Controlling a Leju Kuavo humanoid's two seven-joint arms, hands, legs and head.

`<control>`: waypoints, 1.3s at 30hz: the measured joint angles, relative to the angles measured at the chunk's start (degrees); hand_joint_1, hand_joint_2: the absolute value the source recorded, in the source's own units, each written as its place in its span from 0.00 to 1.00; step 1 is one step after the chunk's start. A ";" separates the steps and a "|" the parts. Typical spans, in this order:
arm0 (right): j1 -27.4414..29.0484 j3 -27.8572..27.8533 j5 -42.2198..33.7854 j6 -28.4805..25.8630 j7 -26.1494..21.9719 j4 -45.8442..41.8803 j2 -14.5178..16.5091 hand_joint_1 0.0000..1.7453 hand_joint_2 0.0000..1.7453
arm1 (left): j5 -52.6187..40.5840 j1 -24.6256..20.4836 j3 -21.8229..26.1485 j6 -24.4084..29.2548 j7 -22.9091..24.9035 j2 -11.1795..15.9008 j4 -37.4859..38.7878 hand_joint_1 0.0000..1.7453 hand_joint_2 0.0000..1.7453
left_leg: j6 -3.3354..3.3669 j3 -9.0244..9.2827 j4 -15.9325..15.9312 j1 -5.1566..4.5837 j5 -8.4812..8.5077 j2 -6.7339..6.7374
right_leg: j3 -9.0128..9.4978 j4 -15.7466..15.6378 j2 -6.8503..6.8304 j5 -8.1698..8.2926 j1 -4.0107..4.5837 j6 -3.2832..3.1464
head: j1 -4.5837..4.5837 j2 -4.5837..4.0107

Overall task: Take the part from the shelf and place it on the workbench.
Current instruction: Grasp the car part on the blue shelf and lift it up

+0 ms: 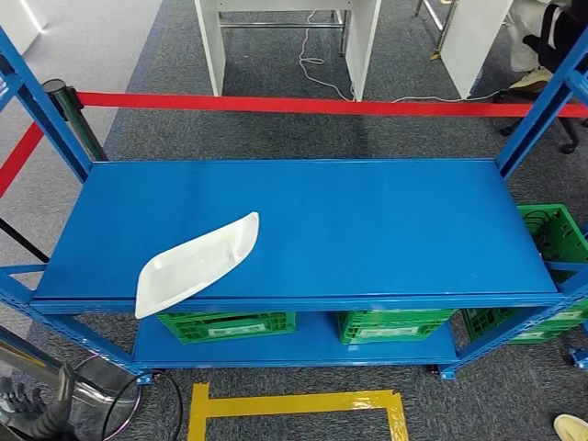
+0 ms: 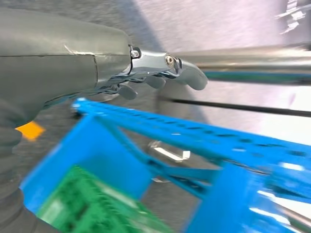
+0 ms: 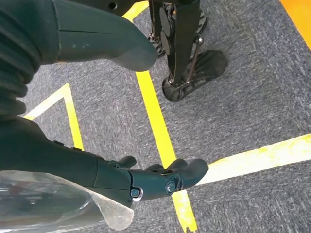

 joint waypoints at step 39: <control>-0.87 -3.93 9.05 -2.18 1.82 0.89 0.51 0.00 1.00 | -39.84 11.05 -36.97 19.00 -0.94 12.12 -26.15 0.00 1.00 | 0.00 0.00 0.00 0.00 0.00 -0.01 | -0.02 0.00 0.00 0.00 0.00 0.00 | -0.01 0.00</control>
